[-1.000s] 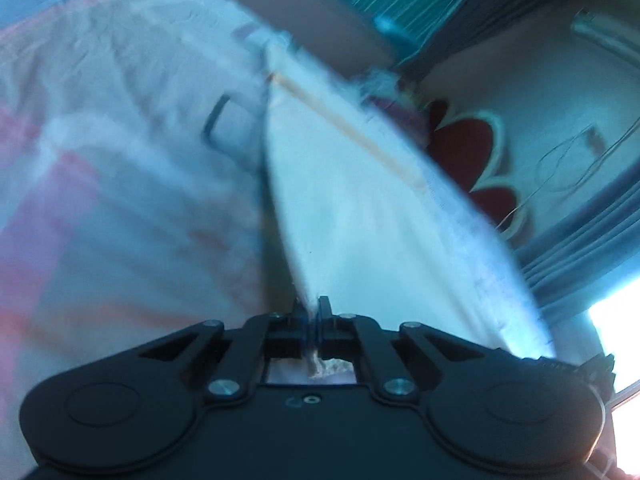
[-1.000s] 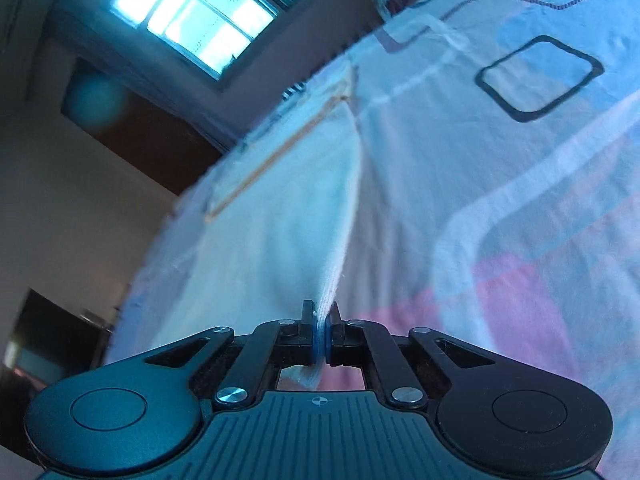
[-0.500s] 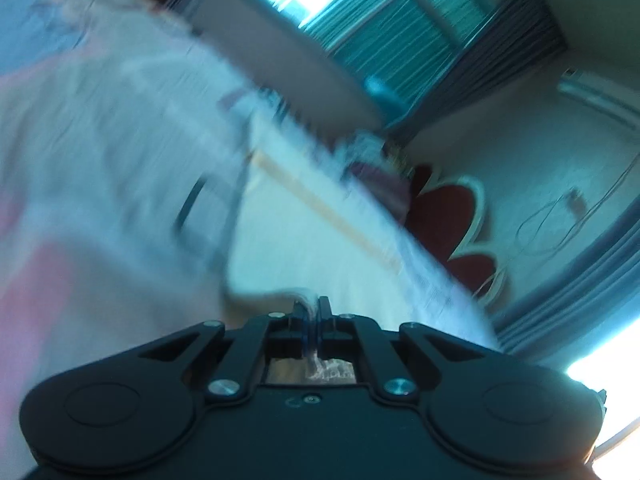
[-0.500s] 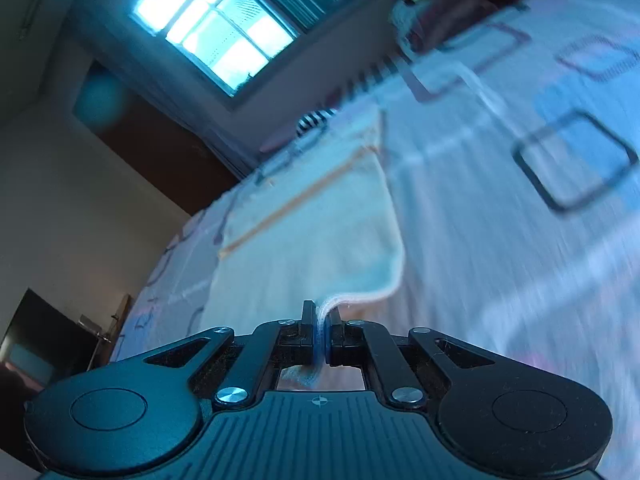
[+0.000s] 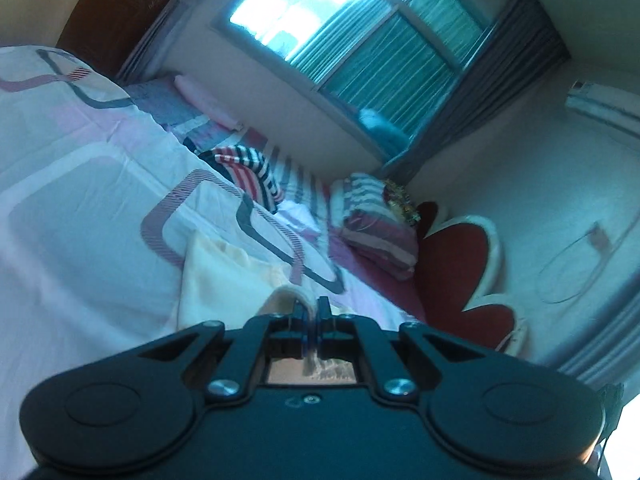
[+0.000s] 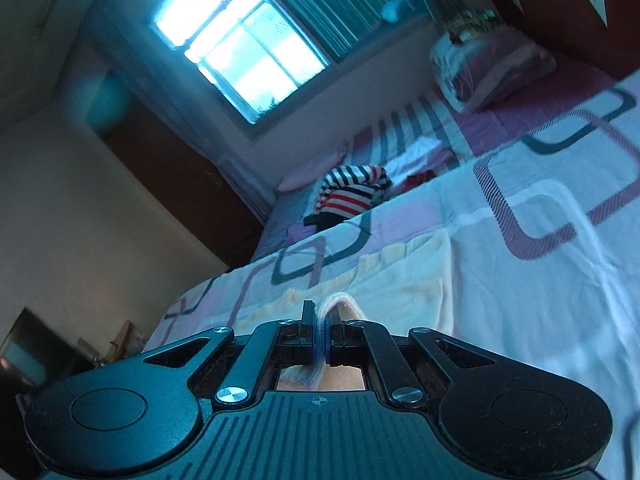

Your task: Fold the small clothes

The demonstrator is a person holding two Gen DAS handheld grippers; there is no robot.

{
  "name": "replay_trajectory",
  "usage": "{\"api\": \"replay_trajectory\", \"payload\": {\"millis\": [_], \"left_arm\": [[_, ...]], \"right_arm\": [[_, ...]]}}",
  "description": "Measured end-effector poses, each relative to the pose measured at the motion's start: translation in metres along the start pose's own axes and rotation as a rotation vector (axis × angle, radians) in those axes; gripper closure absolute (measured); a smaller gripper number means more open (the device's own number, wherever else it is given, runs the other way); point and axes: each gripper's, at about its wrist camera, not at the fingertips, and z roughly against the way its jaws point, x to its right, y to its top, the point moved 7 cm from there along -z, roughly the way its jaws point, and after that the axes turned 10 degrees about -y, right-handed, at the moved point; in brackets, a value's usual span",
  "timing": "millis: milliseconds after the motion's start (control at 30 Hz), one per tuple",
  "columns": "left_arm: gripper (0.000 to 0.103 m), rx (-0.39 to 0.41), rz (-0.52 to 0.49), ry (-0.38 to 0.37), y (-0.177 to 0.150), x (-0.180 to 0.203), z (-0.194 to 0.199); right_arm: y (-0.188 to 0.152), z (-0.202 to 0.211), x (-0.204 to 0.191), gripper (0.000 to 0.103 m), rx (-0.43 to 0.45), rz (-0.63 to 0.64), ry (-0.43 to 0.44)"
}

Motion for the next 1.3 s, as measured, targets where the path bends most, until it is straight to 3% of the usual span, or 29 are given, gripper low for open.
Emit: {"api": "replay_trajectory", "payload": {"millis": [200, 467, 500, 567, 600, 633, 667, 700, 767, 867, 1000, 1067, 1167, 1200, 1300], "left_arm": [[0.1, -0.079, 0.011, 0.057, 0.014, -0.044, -0.073], [0.099, -0.137, 0.043, 0.076, 0.016, -0.083, -0.131], [0.096, -0.134, 0.046, 0.074, 0.017, -0.086, -0.134], [0.078, -0.107, 0.064, 0.066, 0.019, -0.091, -0.14], [0.063, -0.085, 0.079, 0.054, 0.021, -0.094, -0.141], [0.041, -0.064, 0.088, 0.059, 0.023, -0.096, -0.141], [0.033, -0.037, 0.084, 0.069, 0.026, -0.095, -0.14], [0.03, -0.009, 0.067, 0.064, 0.029, -0.093, -0.137], [0.032, -0.017, 0.026, 0.049, 0.032, -0.089, -0.135], [0.035, -0.095, -0.087, 0.104, 0.03, -0.087, -0.139], [0.051, -0.211, -0.182, 0.171, 0.022, -0.091, -0.155], [0.053, -0.261, -0.217, 0.2, 0.017, -0.094, -0.162], [0.053, -0.29, -0.298, 0.223, 0.009, -0.092, -0.17], [0.056, -0.295, -0.32, 0.227, 0.007, -0.091, -0.171], [0.101, -0.278, -0.341, 0.224, 0.006, -0.09, -0.169]], "right_arm": [[0.022, -0.099, 0.04, 0.101, -0.085, -0.088, -0.024], [0.026, -0.172, 0.082, 0.1, -0.151, -0.163, -0.049], [0.027, -0.176, 0.083, 0.1, -0.145, -0.161, -0.045], [0.029, -0.181, 0.086, 0.1, -0.124, -0.158, -0.056], [0.03, -0.184, 0.087, 0.099, -0.114, -0.164, -0.052], [0.032, -0.187, 0.088, 0.098, -0.103, -0.17, -0.051], [0.033, -0.189, 0.089, 0.089, -0.093, -0.166, -0.057], [0.035, -0.188, 0.09, 0.069, -0.078, -0.16, -0.064], [0.038, -0.18, 0.087, 0.06, -0.031, -0.131, -0.068], [0.041, -0.179, 0.078, 0.06, -0.025, -0.056, -0.068], [0.034, -0.191, 0.065, 0.06, -0.063, 0.087, -0.106], [0.026, -0.203, 0.059, 0.061, -0.09, 0.173, -0.145], [0.009, -0.218, 0.05, 0.098, -0.125, 0.327, -0.219], [0.006, -0.221, 0.048, 0.1, -0.122, 0.372, -0.239], [0.001, -0.221, 0.048, 0.101, -0.09, 0.44, -0.263]]}}
